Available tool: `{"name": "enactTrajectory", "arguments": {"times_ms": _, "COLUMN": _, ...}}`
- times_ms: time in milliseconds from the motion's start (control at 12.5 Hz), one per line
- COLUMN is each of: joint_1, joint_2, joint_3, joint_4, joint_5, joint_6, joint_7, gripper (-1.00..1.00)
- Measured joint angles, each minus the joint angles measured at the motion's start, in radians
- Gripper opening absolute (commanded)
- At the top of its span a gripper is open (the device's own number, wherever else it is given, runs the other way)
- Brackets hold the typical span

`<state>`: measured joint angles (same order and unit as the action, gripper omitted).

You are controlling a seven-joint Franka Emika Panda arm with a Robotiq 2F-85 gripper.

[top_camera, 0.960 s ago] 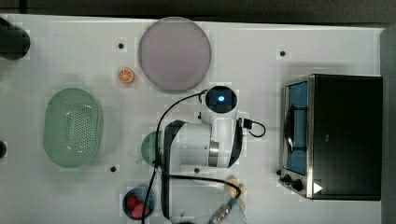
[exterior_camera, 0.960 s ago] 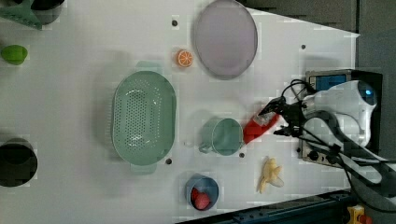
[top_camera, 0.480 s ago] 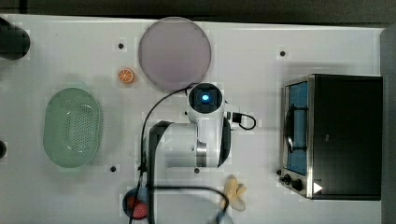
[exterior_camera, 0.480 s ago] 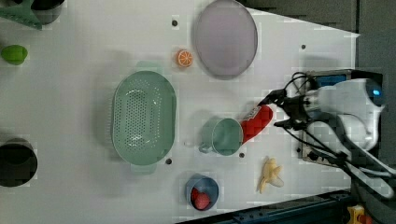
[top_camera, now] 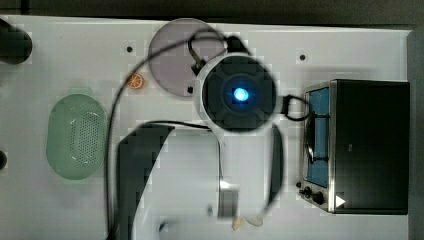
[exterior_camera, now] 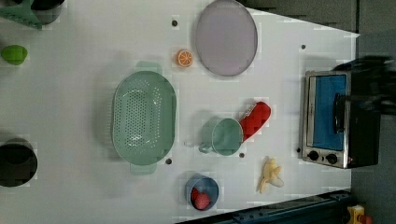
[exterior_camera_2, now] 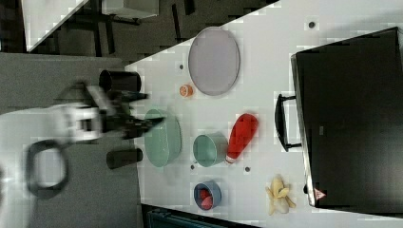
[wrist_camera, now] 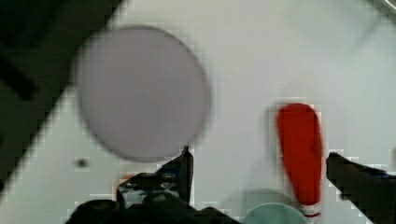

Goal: Pick Ketchup from oven and place it on table.

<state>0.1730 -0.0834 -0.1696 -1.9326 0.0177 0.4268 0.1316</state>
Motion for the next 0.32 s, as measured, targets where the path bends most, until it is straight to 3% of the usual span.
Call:
{"name": "enactTrajectory", "arguments": {"times_ms": 160, "joint_1": -0.001, "joint_2": -0.036, "joint_3": -0.001, "joint_4": 0.173, "joint_5": -0.015, "joint_6": -0.106, "joint_7": 0.0, "gripper": 1.0}}
{"name": "enactTrajectory", "arguments": {"times_ms": 320, "joint_1": -0.008, "joint_2": -0.062, "joint_3": -0.005, "joint_4": 0.27, "joint_5": -0.026, "joint_6": -0.253, "joint_7": 0.003, "gripper": 1.0}}
